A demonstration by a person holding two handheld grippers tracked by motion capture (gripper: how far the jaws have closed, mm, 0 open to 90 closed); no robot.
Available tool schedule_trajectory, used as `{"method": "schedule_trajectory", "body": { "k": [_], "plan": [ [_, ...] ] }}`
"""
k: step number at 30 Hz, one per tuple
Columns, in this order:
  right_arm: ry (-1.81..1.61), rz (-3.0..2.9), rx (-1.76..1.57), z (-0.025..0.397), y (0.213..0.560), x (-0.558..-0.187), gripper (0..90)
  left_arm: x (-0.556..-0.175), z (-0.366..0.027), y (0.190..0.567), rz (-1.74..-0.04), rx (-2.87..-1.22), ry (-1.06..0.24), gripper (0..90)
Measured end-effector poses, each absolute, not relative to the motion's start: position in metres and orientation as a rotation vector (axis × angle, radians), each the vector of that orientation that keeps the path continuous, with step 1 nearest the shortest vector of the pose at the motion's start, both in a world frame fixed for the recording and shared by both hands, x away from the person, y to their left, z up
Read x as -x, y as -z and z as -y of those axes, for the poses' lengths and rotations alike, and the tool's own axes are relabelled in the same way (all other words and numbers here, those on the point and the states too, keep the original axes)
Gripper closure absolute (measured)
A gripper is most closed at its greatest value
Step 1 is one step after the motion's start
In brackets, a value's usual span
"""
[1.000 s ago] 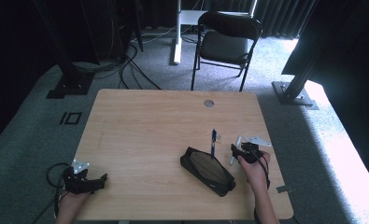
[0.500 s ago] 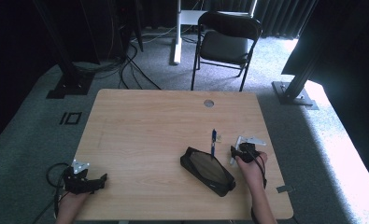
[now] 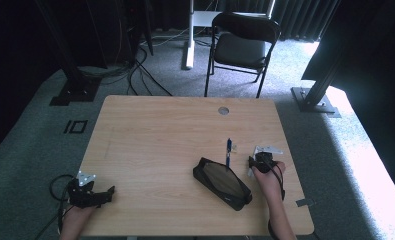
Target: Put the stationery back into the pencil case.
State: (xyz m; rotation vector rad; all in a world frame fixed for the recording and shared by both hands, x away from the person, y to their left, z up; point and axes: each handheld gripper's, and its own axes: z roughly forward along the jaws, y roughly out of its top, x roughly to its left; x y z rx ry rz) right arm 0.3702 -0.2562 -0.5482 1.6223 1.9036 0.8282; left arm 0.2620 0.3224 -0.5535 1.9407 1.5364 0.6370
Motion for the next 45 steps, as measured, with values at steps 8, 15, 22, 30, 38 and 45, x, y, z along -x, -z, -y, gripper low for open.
{"method": "schedule_trajectory", "body": {
  "k": [8, 15, 22, 30, 38, 45],
  "plan": [
    [-0.828, -1.9, -1.652, 0.261, 0.547, -0.377, 77.8, -0.262, -0.322, 0.553, -1.536, -1.941, -0.637, 0.5],
    [-0.864, -1.894, -1.69, 0.267, 0.544, -0.379, 78.5, -0.262, -0.322, 0.553, -1.537, -1.94, -0.637, 0.5],
    [-0.905, -1.902, -1.688, 0.269, 0.532, -0.375, 78.5, -0.262, -0.322, 0.553, -1.536, -1.941, -0.637, 0.5],
    [-0.936, -1.917, -1.665, 0.271, 0.518, -0.371, 78.5, -0.262, -0.322, 0.553, -1.537, -1.94, -0.637, 0.5],
    [-0.992, -1.922, -1.609, 0.267, 0.498, -0.365, 78.5, -0.262, -0.322, 0.553, -1.537, -1.94, -0.637, 0.5],
    [-1.062, -1.907, -1.584, 0.264, 0.483, -0.361, 78.5, -0.262, -0.322, 0.553, -1.536, -1.941, -0.637, 0.5]
  ]
}}
